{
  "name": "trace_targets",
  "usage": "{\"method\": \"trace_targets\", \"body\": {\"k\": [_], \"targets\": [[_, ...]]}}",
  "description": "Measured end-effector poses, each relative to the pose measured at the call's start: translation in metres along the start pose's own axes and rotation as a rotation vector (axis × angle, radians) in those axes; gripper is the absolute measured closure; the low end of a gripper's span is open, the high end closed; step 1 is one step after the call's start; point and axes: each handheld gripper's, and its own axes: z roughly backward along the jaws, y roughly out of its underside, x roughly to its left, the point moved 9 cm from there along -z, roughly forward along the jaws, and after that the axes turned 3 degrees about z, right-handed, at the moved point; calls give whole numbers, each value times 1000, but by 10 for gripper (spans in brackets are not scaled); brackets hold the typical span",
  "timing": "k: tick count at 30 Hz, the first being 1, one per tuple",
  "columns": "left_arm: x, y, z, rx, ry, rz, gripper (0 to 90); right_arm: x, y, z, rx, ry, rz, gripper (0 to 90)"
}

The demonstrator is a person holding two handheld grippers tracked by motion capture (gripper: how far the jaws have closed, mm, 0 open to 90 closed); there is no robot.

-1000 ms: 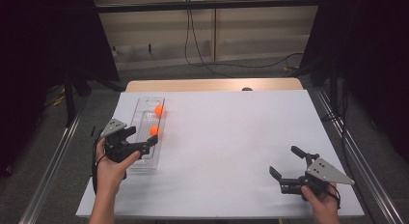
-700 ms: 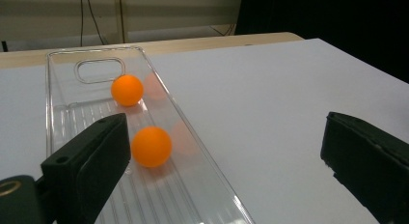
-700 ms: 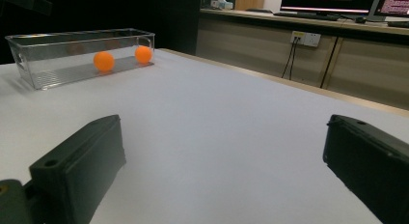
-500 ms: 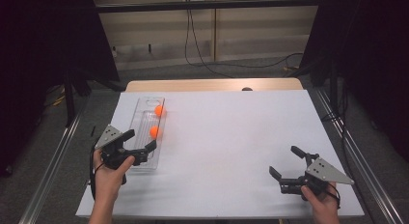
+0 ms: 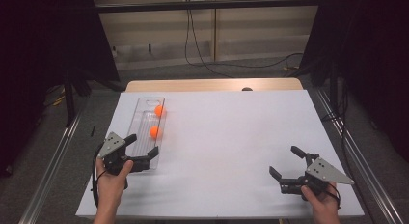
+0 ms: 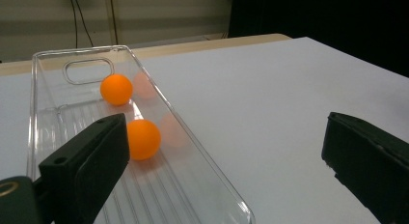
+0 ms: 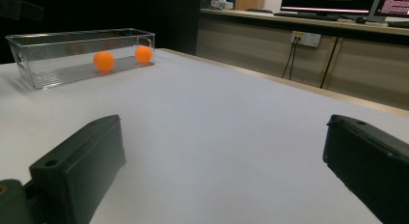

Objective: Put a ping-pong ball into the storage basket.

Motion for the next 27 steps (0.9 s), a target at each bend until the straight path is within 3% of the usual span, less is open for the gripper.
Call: {"method": "trace_targets", "body": {"k": [27], "targets": [[-10, 17, 2, -35, 25, -36, 30, 1, 1, 0, 5, -4, 4, 4]]}}
